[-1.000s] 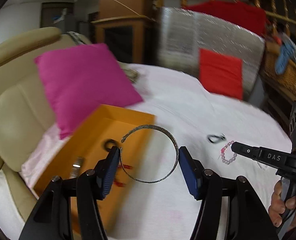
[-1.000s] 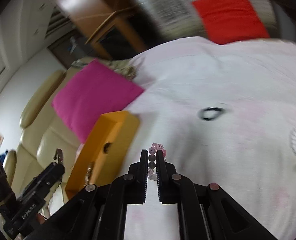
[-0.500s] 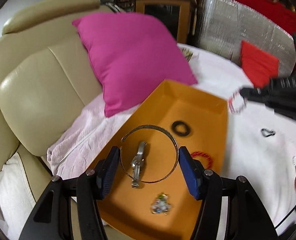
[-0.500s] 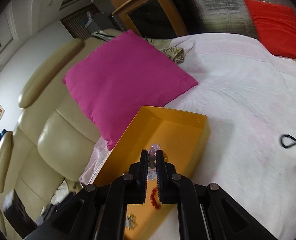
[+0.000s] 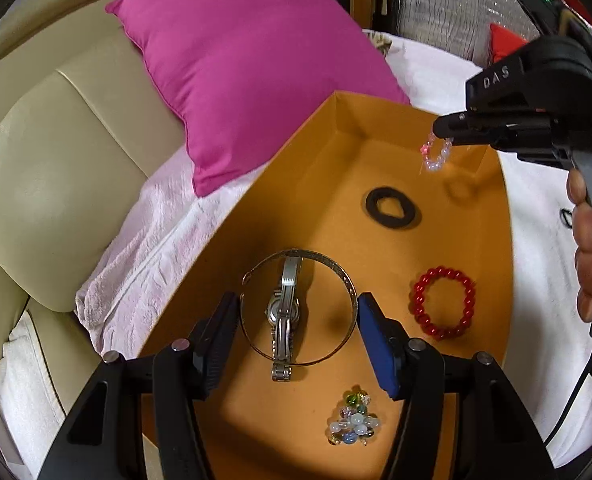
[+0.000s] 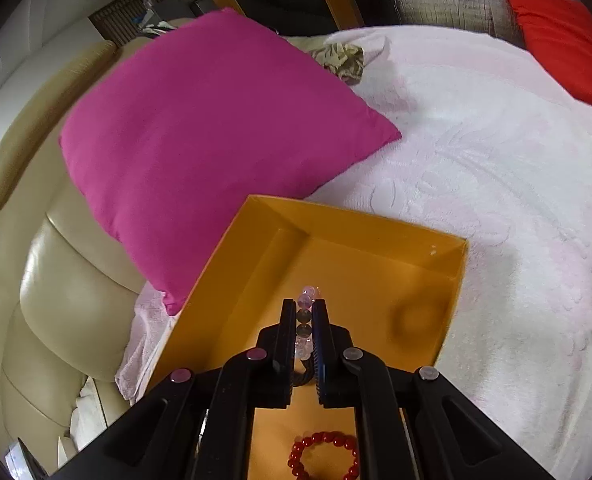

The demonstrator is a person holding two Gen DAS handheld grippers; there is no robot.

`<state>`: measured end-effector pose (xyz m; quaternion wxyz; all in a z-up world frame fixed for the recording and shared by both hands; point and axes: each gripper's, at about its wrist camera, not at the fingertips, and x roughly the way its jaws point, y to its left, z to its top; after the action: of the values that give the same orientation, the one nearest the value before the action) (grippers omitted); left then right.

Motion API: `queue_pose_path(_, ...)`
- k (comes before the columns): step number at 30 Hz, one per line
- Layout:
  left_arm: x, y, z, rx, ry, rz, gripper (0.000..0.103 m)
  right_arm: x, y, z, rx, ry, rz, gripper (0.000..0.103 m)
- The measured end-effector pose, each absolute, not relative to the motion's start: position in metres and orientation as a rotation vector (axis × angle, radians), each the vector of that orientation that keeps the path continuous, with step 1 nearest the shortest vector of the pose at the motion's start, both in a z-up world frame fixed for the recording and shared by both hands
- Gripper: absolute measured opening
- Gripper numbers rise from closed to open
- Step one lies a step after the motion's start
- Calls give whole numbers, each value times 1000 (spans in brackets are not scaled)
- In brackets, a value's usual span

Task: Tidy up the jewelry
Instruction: 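Carry bangle and pink bracelet over the orange box and open both tools, then move left tool to the black carabiner while right tool grasps the white pearl bracelet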

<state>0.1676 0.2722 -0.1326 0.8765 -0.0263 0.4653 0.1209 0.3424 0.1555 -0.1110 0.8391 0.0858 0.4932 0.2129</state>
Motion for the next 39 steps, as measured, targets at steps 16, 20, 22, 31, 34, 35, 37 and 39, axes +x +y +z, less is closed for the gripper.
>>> queue_pose_path(16, 176, 272, -158, -68, 1095, 258, 63, 354, 167, -136, 183, 1146, 443, 14)
queue_pose_path(20, 171, 277, -144, -86, 1069, 288, 63, 342, 149, -113, 238, 1076, 513, 15)
queue_pose_path(22, 169, 278, -135, -94, 1053, 302, 63, 336, 134, -98, 257, 1033, 530, 16)
queue_pose_path(31, 153, 241, -69, -71, 904, 299, 63, 290, -8, -38, 356, 864, 472, 23)
queue_pose_path(34, 151, 207, -52, -35, 861, 258, 66, 271, -81, -28, 396, 827, 397, 24)
queue_pose_path(35, 151, 193, -48, -18, 847, 244, 67, 264, -107, -27, 405, 817, 362, 24)
queue_pose_path(37, 152, 159, -42, 19, 822, 210, 67, 249, -153, -25, 429, 796, 306, 26)
queue_pose_path(39, 155, 131, -42, 38, 808, 177, 67, 236, -197, -27, 455, 790, 246, 31)
